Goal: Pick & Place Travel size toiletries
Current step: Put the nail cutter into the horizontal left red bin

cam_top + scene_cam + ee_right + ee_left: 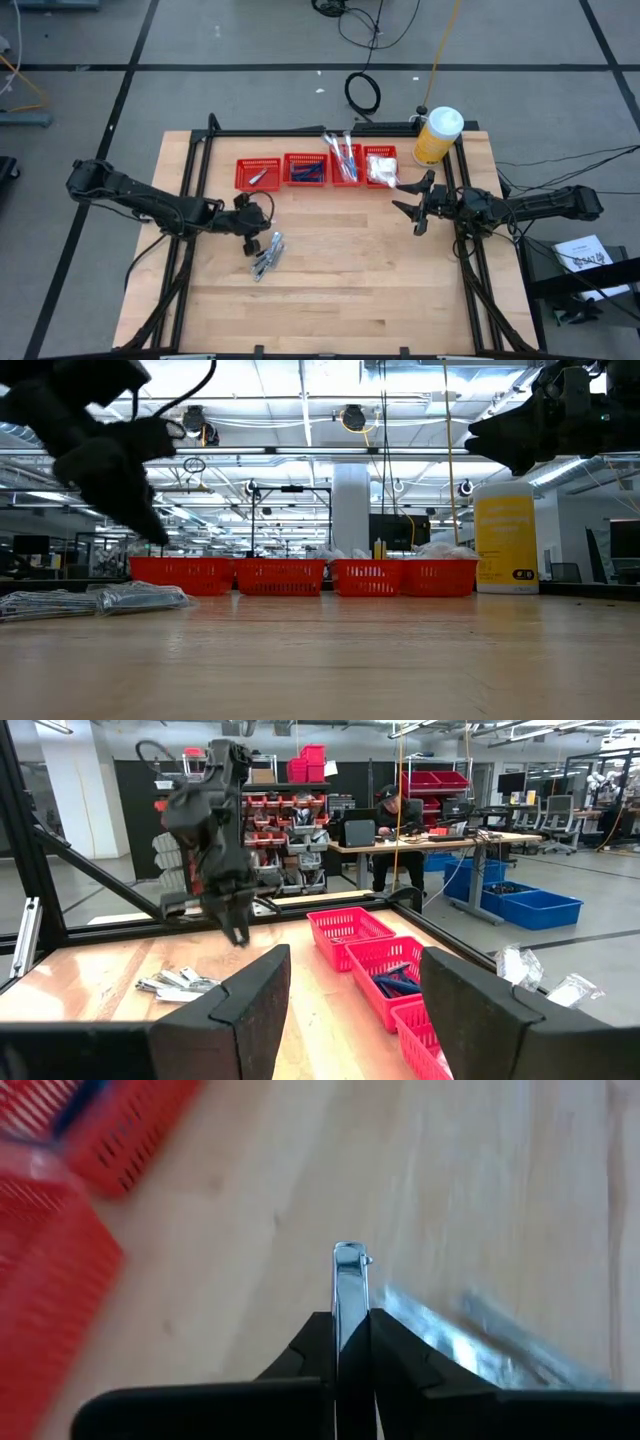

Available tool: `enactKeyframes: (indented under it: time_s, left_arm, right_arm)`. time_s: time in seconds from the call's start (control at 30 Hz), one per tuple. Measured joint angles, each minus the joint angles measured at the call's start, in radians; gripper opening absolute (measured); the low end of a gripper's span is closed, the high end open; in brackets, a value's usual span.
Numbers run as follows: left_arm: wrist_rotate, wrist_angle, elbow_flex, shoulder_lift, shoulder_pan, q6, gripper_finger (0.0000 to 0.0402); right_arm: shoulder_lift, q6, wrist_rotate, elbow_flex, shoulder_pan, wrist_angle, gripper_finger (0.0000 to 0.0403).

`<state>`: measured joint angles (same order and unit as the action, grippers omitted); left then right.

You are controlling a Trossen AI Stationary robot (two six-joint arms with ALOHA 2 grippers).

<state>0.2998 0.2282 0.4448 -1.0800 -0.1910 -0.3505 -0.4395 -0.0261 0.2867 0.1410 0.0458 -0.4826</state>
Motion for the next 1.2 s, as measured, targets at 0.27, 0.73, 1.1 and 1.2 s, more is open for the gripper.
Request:
enactKeyframes:
  time_s: [0.27, 0.73, 1.1, 1.2]
  left_arm:
    - [0.058, 0.177, 0.178, 0.020, 0.137, 0.129, 0.0029]
    - [0.027, 0.252, 0.279, 0.014, 0.522, 0.409, 0.0026]
    - [-0.239, 0.240, 0.279, -0.107, 0.772, 0.451, 0.0018]
    - [-0.272, 0.239, 0.279, -0.167, 0.803, 0.451, 0.0018]
  right_arm:
    - [0.000, 0.000, 0.000, 0.000, 0.000, 0.000, 0.0212]
    - [0.000, 0.000, 0.000, 0.000, 0.000, 0.001, 0.0212]
    - [0.000, 0.000, 0.000, 0.000, 0.000, 0.001, 0.0212]
    - [0.000, 0.000, 0.000, 0.000, 0.000, 0.001, 0.0212]
